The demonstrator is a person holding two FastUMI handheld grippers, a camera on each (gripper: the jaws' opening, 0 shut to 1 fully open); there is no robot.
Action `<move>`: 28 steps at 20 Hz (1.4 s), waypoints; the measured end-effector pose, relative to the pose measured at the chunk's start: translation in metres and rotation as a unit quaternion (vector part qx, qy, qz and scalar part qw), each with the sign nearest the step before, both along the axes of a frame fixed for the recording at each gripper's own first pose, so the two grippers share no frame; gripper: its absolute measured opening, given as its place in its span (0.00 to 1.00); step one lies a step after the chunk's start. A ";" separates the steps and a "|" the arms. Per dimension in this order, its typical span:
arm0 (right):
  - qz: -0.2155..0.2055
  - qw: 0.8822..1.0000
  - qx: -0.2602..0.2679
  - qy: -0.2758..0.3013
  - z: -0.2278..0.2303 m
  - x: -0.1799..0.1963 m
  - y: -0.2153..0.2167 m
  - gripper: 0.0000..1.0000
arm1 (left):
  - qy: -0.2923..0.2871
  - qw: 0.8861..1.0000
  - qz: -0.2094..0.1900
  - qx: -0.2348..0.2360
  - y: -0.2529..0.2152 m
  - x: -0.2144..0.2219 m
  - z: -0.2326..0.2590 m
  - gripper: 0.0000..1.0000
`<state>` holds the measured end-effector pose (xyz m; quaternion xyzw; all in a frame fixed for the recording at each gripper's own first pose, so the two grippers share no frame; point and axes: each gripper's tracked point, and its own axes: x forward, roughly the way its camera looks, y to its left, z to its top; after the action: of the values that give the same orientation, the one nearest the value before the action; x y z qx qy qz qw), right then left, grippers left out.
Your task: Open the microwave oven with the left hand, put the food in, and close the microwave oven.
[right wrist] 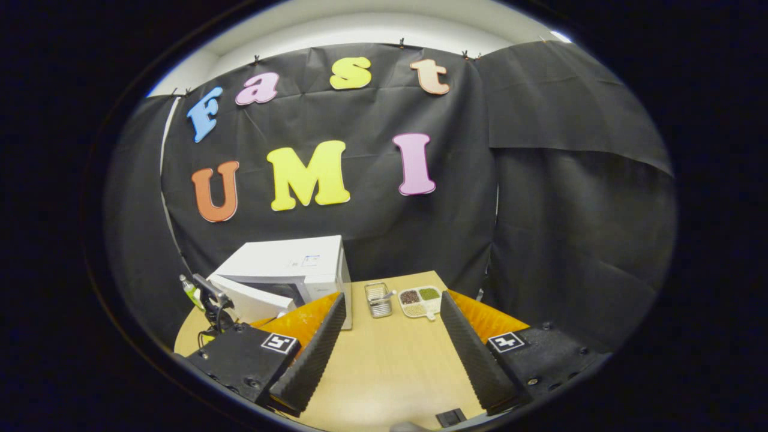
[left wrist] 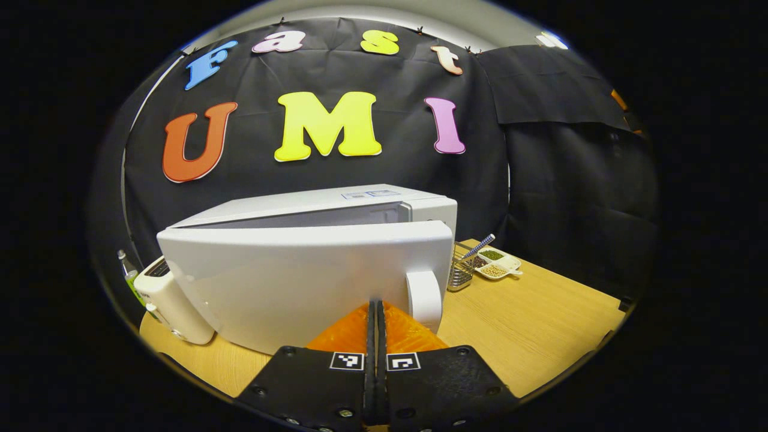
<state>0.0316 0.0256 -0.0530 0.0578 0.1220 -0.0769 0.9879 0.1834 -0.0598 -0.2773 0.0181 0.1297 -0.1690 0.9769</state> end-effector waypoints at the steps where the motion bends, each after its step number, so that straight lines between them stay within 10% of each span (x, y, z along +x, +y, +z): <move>1: -0.002 1.000 0.001 0.002 -0.001 0.001 -0.001 1.00 | 0.002 1.000 0.002 0.000 -0.003 0.007 -0.001 0.00; 28: -0.005 0.999 0.011 0.037 -0.026 0.039 -0.024 1.00 | 0.002 0.999 0.035 -0.009 -0.016 0.065 -0.010 0.00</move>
<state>0.0709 0.0013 -0.0793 0.0663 0.1590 -0.0829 0.9815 0.2486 -0.0761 -0.2869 0.0042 0.1309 -0.1355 0.9821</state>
